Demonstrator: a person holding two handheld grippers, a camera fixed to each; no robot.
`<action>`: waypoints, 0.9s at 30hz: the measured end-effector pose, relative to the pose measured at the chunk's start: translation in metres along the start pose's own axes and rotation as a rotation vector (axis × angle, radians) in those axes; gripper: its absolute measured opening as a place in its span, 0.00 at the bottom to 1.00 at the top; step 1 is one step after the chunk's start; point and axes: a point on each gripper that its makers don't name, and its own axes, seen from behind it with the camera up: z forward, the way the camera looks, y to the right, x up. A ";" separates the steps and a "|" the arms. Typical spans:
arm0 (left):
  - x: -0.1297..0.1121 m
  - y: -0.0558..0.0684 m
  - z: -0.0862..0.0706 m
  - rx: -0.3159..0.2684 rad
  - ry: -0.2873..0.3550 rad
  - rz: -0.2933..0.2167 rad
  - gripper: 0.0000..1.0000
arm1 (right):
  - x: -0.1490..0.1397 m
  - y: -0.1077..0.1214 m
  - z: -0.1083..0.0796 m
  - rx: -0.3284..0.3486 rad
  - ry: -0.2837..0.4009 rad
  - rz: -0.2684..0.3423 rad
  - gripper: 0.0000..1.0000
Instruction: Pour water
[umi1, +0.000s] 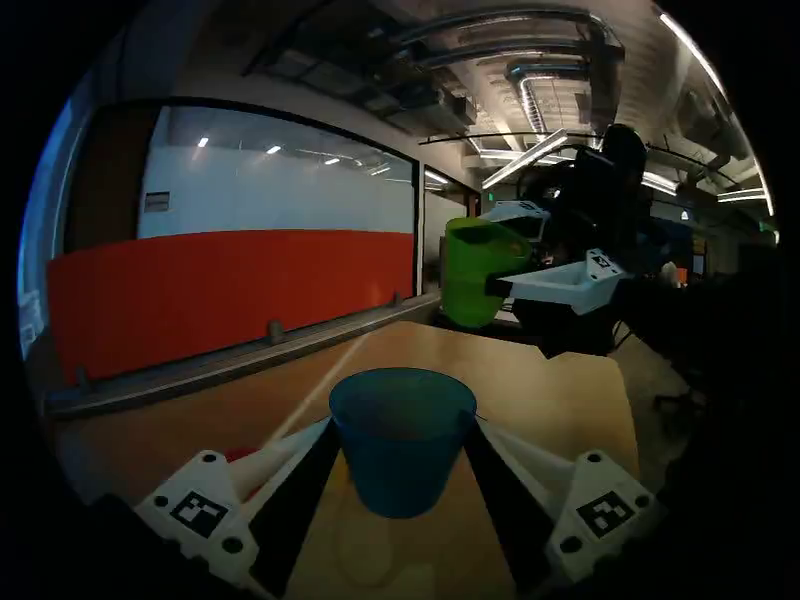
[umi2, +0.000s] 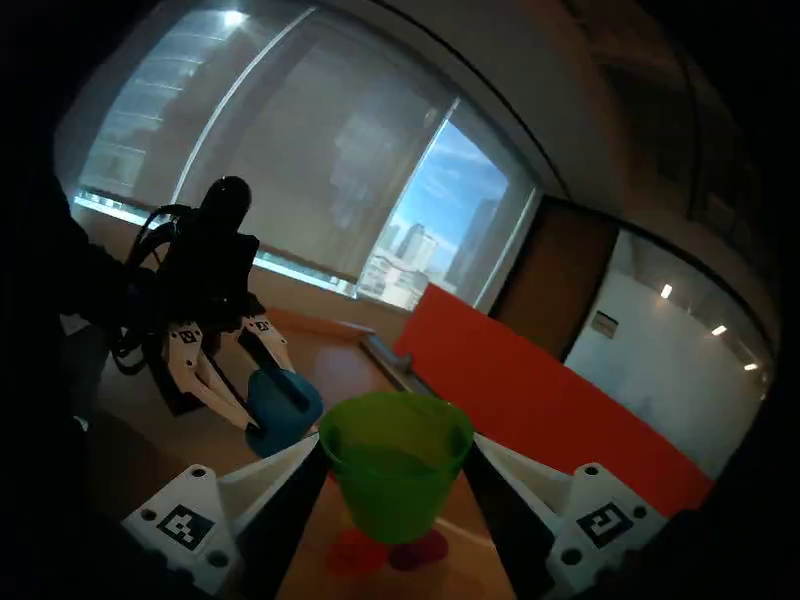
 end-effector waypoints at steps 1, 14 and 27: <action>0.000 0.001 0.000 -0.003 0.001 -0.001 0.85 | 0.001 0.000 0.001 0.001 0.000 -0.008 0.90; 0.005 0.021 0.008 -0.039 0.005 0.008 0.84 | 0.016 0.002 0.007 -0.008 0.024 -0.110 0.90; 0.003 0.030 0.016 -0.061 0.010 0.003 0.84 | 0.024 0.009 0.013 -0.024 0.023 -0.227 0.90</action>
